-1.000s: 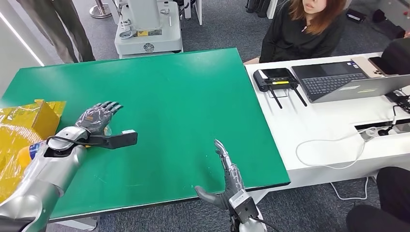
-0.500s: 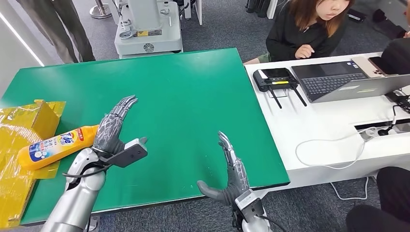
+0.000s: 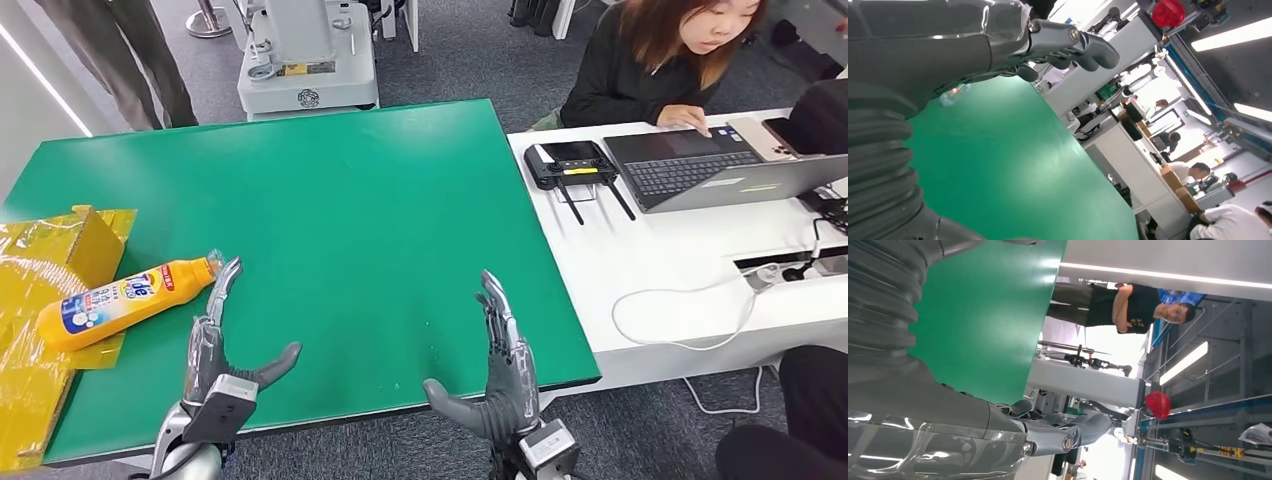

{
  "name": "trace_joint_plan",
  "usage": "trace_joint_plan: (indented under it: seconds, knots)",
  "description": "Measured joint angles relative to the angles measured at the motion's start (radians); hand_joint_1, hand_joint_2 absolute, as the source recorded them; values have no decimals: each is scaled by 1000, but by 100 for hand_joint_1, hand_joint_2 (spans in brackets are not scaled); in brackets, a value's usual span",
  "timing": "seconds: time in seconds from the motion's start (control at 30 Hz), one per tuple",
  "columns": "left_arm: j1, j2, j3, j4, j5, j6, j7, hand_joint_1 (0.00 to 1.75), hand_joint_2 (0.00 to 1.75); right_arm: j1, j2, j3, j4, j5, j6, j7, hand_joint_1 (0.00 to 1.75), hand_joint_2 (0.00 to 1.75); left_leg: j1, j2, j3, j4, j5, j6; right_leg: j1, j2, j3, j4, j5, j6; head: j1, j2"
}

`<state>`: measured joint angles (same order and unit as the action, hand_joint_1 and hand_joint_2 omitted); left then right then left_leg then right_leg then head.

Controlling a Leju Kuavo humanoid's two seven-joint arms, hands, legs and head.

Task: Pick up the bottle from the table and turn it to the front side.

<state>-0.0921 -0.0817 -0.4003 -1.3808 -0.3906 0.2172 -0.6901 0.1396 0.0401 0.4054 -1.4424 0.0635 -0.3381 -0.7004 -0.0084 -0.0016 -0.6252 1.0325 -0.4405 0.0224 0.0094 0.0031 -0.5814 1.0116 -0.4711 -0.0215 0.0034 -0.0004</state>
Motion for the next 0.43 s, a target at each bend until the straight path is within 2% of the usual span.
trace_joint_plan:
  seconds: [0.27, 0.43]
  knots:
    - [136, -2, 5, -96, 62, 4, -8, 0, 175, 36, -15, 24, -55, -14, -38, 0, 0, 175, 0, 0, 0, 0, 0, 0, 0, 0, 0, 0, 0, 0, 0, 0]
    - [183, 0, 5, -138, 72, 8, -8, 0, 175, 52, -25, 45, -79, -19, -61, 0, 0, 175, 0, 0, 0, 0, -1, 0, 0, 0, 0, 0, -1, 0, 0, 0]
